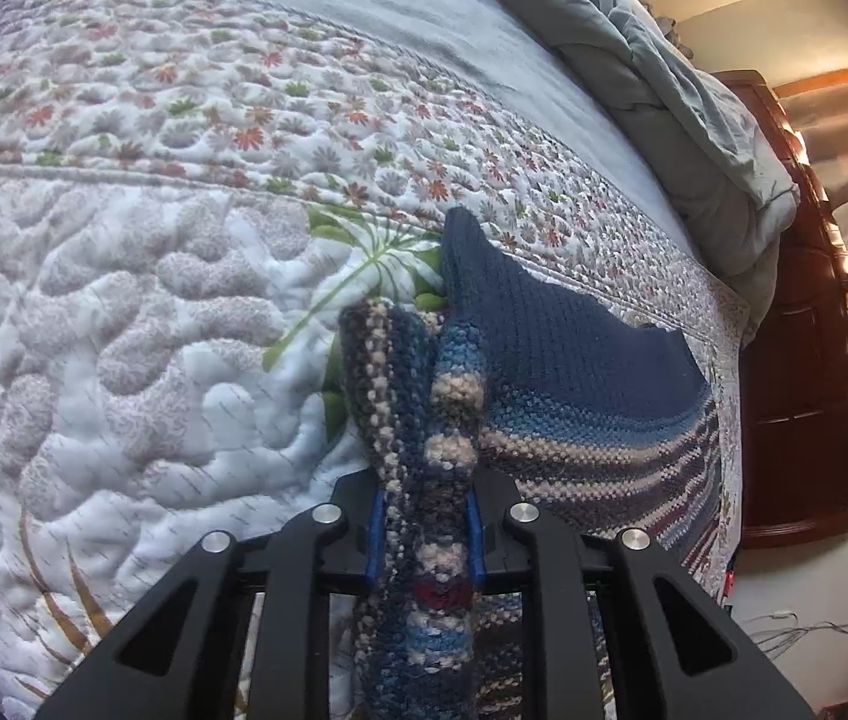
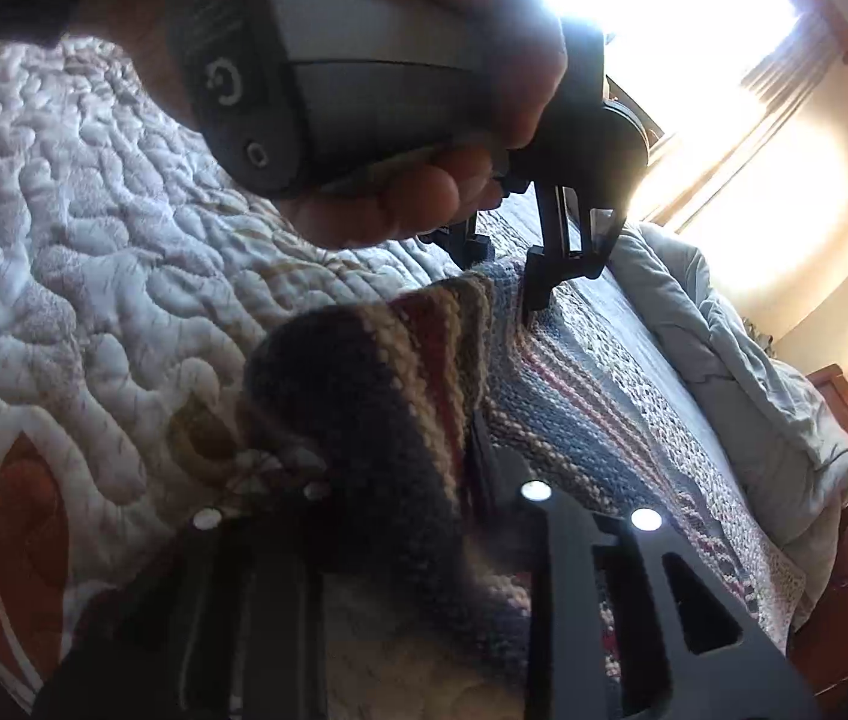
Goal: Fold small clothes
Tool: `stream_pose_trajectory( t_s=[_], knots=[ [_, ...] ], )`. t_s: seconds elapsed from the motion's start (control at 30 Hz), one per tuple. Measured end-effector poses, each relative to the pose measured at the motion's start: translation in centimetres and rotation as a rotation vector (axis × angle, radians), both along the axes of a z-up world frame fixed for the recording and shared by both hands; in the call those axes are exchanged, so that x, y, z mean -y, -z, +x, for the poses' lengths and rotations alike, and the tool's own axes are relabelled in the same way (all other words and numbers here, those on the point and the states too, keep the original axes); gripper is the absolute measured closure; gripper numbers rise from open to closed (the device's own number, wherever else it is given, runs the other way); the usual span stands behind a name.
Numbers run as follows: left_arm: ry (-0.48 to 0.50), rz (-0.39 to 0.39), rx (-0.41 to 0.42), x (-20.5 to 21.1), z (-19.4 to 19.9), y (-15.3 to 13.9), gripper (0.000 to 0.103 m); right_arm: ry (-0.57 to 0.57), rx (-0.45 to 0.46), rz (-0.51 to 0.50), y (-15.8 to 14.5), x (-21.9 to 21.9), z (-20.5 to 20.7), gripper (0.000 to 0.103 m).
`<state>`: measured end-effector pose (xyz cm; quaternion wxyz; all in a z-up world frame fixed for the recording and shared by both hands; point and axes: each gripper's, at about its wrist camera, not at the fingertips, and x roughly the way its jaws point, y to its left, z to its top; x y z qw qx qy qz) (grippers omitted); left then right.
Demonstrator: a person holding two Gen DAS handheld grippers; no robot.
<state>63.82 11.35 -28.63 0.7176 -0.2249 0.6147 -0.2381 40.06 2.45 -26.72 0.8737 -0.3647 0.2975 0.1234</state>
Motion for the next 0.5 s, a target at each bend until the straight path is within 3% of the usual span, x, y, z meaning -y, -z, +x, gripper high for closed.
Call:
stream_pose_trajectory(
  t_s=[0.17, 0.5],
  knots=[
    [0.006, 0.077, 0.018, 1.1, 0.1, -2.3, 0.084, 0.005, -0.010, 0.048, -2.0, 0.7, 0.2, 0.083],
    [-0.010, 0.194, 0.067, 4.2, 0.3, -9.3, 0.084, 0.058, 0.015, 0.197, -9.0, 4.7, 0.4, 0.089]
  ],
)
